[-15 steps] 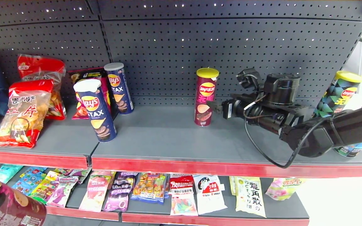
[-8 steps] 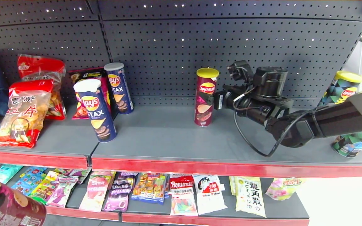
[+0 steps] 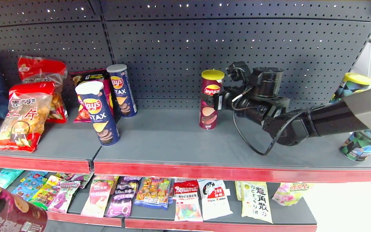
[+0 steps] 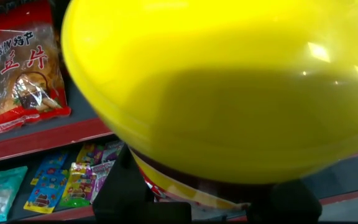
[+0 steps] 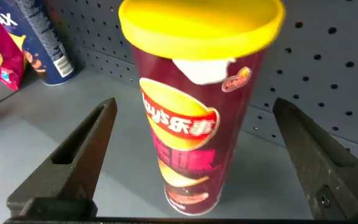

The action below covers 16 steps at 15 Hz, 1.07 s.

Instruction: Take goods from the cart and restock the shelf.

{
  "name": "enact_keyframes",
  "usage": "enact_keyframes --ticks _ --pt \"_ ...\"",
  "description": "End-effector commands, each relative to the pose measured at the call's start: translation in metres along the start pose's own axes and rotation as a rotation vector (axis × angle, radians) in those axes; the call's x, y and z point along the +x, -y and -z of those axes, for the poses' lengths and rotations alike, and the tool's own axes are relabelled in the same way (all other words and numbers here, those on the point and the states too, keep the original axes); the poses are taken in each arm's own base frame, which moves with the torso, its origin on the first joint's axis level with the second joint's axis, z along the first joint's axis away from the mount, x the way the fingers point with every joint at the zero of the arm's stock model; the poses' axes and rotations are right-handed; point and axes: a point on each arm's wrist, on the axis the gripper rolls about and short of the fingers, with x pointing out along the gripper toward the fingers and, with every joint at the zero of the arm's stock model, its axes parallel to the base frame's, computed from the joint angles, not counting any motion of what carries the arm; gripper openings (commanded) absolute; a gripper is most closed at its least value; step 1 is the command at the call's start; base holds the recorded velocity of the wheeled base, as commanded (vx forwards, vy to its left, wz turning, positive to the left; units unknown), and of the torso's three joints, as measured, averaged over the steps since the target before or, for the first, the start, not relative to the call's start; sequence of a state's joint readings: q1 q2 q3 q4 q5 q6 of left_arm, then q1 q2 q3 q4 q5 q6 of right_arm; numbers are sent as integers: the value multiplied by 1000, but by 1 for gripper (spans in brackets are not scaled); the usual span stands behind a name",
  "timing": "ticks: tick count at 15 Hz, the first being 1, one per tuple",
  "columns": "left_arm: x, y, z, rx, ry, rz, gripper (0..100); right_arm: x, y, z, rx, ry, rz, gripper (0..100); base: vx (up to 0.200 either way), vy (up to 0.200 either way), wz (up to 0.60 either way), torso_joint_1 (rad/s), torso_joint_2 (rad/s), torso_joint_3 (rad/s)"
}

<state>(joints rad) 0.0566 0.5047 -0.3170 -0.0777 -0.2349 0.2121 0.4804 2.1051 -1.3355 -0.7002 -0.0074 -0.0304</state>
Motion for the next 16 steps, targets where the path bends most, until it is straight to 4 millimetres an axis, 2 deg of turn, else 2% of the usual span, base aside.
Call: enact_keyframes --ticks 1,16 --pt "0 0 0 -1 0 0 0 6 0 -5 0 11 4 100 0 0 0 0 0 0" --pt "0 1 4 -2 -11 2 0 30 1 5 -4 19 46 100 0 0 0 0 0 0"
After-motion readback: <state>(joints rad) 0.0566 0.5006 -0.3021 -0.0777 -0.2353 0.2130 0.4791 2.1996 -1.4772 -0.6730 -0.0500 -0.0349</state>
